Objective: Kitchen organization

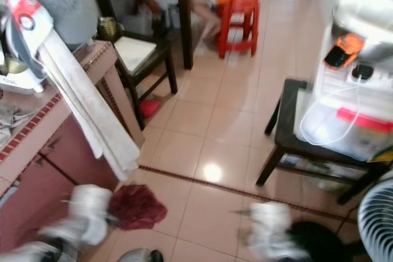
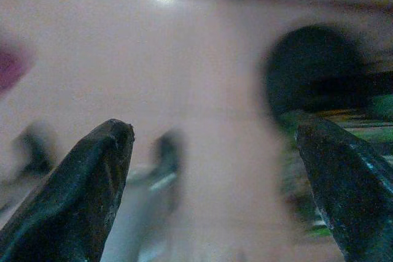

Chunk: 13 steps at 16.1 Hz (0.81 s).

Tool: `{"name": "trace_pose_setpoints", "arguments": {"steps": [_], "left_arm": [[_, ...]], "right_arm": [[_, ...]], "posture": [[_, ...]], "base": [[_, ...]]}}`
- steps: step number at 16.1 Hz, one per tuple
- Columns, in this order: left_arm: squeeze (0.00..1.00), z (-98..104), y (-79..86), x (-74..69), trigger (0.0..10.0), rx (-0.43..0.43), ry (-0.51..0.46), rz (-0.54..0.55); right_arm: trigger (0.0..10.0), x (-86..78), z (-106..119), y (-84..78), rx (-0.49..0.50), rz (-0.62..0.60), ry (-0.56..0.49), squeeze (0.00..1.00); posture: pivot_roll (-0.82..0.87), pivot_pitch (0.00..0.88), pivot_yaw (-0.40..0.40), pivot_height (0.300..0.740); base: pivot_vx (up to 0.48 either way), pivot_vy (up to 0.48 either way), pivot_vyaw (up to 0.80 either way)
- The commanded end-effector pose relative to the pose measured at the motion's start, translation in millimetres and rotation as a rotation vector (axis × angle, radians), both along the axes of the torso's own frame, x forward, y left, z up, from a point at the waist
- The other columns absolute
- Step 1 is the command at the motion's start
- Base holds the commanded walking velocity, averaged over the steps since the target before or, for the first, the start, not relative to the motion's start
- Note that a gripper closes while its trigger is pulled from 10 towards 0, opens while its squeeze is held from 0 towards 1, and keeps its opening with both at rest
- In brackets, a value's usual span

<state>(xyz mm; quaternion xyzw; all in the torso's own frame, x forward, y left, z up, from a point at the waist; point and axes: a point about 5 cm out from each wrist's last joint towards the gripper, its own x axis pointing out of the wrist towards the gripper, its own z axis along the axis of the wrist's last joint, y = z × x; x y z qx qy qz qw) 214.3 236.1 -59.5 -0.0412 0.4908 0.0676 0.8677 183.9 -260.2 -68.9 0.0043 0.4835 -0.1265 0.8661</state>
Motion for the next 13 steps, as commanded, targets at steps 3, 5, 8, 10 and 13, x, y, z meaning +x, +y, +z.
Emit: {"name": "trace_pose_setpoints", "arguments": {"steps": [3, 5, 8, 10, 13], "left_arm": [[0.0, -8, -9.7, -9.3, 10.0, -0.048, 0.052, 0.037], [0.0, -5, -8.3, -4.2, 10.0, -0.049, 0.03, 0.056], [0.0, 10, -10.7, 19.9, 10.0, -0.054, -0.074, 0.033], [0.0, 27, -16.0, 44.9, 10.0, -0.045, -0.171, -0.008], [0.0, 57, -28.7, 82.9, 10.0, -0.066, -0.323, -0.04]], "right_arm": [[10.0, -1.1, -7, 22.5, 0.081, 0.018, 0.013, 0.0], [10.0, 7.4, -2, 18.7, 0.071, -0.01, -0.039, 0.0], [10.0, 44.2, 22, 14.2, 0.107, -0.01, -0.194, 0.0], [10.0, 83.4, 52, 14.9, 0.032, 0.135, -0.312, 0.0], [10.0, 127.0, 94, 22.6, 0.118, 0.16, -0.508, 0.0]], "posture": [[-0.06, 0.0, 0.059, 0.74], [-0.06, 0.0, 0.061, 0.74], [-0.07, 0.0, 0.067, 0.74], [-0.07, 0.0, 0.07, 0.74], [-0.08, 0.0, 0.069, 0.74]], "base": [[0.0, 0.0, 0.0], [0.0, 0.0, 0.0], [0.0, 0.0, 0.0], [0.0, 0.0, 0.0], [0.0, 0.0, 0.0]]}}
